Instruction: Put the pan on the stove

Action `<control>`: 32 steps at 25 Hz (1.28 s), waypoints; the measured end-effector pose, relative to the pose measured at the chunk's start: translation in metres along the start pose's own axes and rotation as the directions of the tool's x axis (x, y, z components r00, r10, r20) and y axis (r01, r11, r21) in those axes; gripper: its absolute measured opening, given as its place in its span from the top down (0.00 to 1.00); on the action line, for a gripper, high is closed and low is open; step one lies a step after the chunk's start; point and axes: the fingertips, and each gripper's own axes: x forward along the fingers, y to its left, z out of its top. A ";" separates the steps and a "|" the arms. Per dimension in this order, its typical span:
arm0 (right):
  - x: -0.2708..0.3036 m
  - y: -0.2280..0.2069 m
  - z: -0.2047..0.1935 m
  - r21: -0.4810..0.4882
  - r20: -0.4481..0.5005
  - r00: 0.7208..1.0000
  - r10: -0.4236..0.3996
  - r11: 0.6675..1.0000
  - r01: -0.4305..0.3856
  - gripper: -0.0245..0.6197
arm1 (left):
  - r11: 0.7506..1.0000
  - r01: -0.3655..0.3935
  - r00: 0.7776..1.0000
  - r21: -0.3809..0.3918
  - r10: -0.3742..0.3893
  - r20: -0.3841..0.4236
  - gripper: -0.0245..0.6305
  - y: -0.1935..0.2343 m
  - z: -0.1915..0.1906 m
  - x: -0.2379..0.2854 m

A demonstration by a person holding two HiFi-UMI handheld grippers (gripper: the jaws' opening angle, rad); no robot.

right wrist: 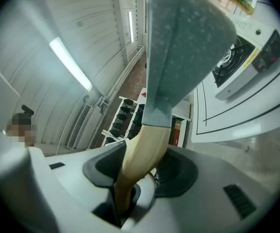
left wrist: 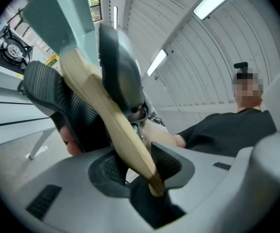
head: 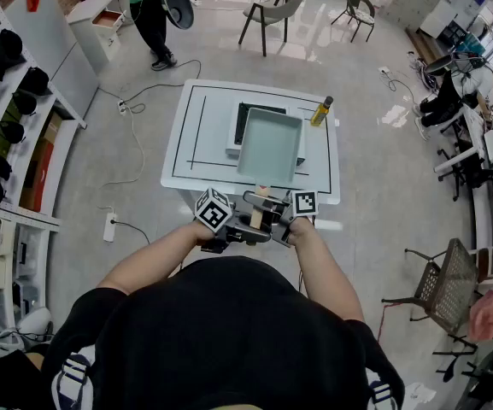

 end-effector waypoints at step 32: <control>0.042 -0.008 0.013 0.026 0.052 0.999 0.000 1.000 -0.001 0.69 | 0.999 0.029 1.000 0.018 -0.028 -0.014 0.75 -0.003 0.005 -0.048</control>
